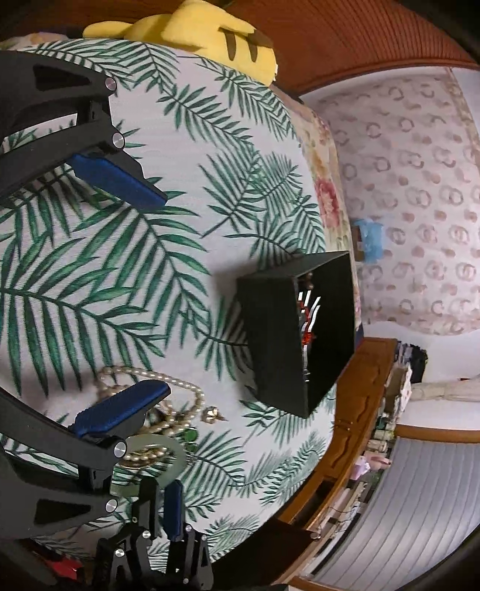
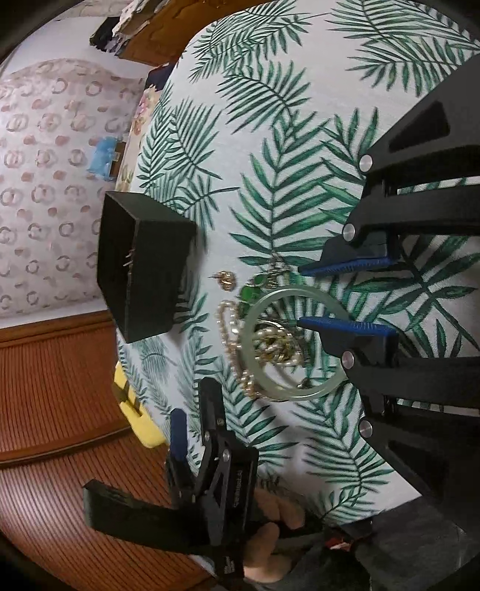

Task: Organize jewelry
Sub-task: 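Move the open left tool back toward the remaining jewelry pile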

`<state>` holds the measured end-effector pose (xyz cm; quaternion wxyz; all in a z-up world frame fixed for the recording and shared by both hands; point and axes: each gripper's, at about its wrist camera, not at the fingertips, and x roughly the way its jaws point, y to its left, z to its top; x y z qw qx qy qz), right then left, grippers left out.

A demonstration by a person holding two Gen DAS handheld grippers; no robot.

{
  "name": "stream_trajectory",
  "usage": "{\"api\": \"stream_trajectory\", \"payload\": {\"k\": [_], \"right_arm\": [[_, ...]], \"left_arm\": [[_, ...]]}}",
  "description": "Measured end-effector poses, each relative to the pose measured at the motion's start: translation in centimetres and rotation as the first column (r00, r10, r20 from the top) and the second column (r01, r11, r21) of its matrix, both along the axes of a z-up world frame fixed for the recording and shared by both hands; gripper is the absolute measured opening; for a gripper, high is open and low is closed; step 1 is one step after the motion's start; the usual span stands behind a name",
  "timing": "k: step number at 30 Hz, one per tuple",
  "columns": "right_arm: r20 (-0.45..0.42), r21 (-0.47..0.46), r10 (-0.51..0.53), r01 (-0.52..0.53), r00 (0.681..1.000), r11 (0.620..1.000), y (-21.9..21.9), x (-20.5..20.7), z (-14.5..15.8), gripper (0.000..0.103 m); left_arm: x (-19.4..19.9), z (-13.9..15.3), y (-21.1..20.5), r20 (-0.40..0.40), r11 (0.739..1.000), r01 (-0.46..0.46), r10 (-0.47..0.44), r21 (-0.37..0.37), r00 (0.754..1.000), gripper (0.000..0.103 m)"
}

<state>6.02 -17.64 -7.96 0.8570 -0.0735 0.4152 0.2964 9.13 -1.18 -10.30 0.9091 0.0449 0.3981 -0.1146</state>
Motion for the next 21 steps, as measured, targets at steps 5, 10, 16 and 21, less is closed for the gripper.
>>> {"api": "stream_trajectory", "payload": {"k": [5, 10, 16, 21], "right_arm": [[0.038, -0.042, -0.004, 0.006, 0.999, 0.999, 0.4, -0.7, 0.0, 0.025], [0.029, -0.016, -0.011, 0.012, 1.000, 1.000, 0.0, -0.5, 0.0, 0.025], [0.017, 0.006, -0.021, 0.021, 1.000, 1.000, -0.2, -0.3, 0.0, 0.018], [0.024, -0.006, -0.017, 0.018, 1.000, 1.000, 0.0, -0.4, -0.1, 0.011]], "left_arm": [[-0.2, -0.5, 0.2, -0.021, 1.000, -0.018, 0.019, 0.021, 1.000, 0.090], [-0.1, -0.5, 0.5, -0.031, 1.000, -0.023, 0.023, 0.011, 0.999, 0.090], [-0.2, -0.3, 0.1, -0.051, 1.000, 0.014, -0.015, -0.020, 0.999, 0.074], [0.0, -0.5, -0.5, -0.072, 0.998, 0.049, -0.052, -0.045, 0.996, 0.043]]}}
